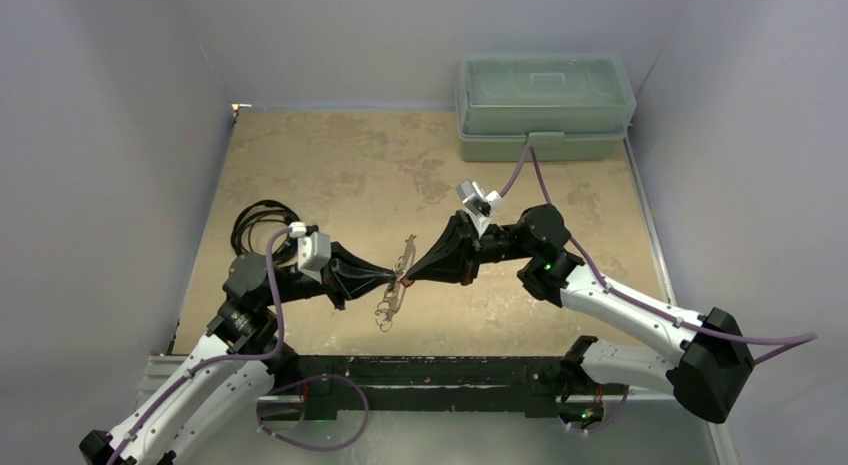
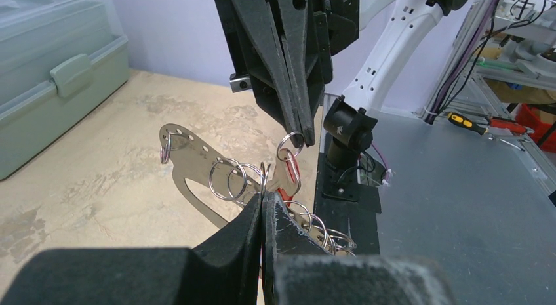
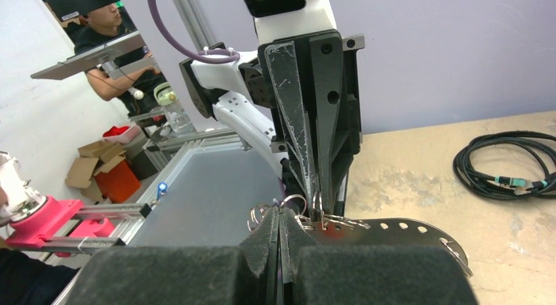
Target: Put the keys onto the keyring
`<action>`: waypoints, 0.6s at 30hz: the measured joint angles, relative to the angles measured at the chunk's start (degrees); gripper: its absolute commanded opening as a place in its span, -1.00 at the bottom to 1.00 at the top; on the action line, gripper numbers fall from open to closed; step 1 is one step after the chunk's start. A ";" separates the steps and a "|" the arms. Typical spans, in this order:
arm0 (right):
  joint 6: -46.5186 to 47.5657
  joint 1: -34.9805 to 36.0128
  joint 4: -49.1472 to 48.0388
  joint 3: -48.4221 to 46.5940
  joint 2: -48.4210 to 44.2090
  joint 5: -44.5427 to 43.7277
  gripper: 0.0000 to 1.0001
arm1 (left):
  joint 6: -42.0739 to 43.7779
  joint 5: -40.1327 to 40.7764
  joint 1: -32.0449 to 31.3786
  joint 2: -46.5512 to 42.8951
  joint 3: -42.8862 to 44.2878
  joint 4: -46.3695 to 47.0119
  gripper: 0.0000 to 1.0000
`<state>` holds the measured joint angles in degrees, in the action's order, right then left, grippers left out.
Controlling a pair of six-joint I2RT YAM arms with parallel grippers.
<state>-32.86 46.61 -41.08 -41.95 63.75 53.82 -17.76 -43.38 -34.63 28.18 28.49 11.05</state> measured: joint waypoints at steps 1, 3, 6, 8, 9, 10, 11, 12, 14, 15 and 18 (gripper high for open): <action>0.00 0.02 0.09 0.00 0.02 -0.37 -1.00 | 0.02 0.04 0.00 -0.04 0.00 0.00 -1.00; 0.07 0.07 0.15 0.00 0.02 -0.57 -1.00 | 0.02 0.11 0.00 -0.13 0.00 0.00 -1.00; 0.37 0.26 0.52 0.00 0.13 -1.11 -1.00 | 0.04 0.15 0.00 -0.33 0.00 -0.02 -1.00; 0.52 0.26 0.66 0.00 0.42 -1.77 -1.00 | 0.31 0.17 0.00 -0.55 0.00 -0.02 -1.00; 0.55 0.26 0.76 0.00 0.66 -1.90 -1.00 | 0.42 0.17 0.00 -0.63 0.00 -0.02 -1.00; 0.61 0.26 0.83 0.00 0.92 -2.03 -1.00 | 0.42 0.17 0.00 -0.66 0.00 -0.02 -1.00; 0.70 0.26 0.87 0.00 1.14 -2.10 -1.00 | 0.42 0.17 0.00 -0.68 0.00 -0.02 -1.00; 0.76 0.26 0.92 0.00 1.31 -2.23 -1.00 | 0.42 0.20 0.00 -0.68 0.00 -0.02 -1.00; 0.83 0.26 0.96 0.07 1.55 -2.43 -1.00 | 0.42 0.20 0.00 -0.68 0.00 -0.02 -1.00; 0.90 0.26 0.98 0.13 1.55 -2.54 -1.00 | 0.42 0.20 0.00 -0.68 0.00 -0.02 -1.00; 0.96 0.26 0.98 0.20 1.42 -3.06 -1.00 | 0.44 0.22 0.00 -0.68 0.00 -0.04 -1.00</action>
<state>-31.90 46.87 -40.10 -41.76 65.17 50.76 -17.32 -43.16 -34.63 27.51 28.49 11.00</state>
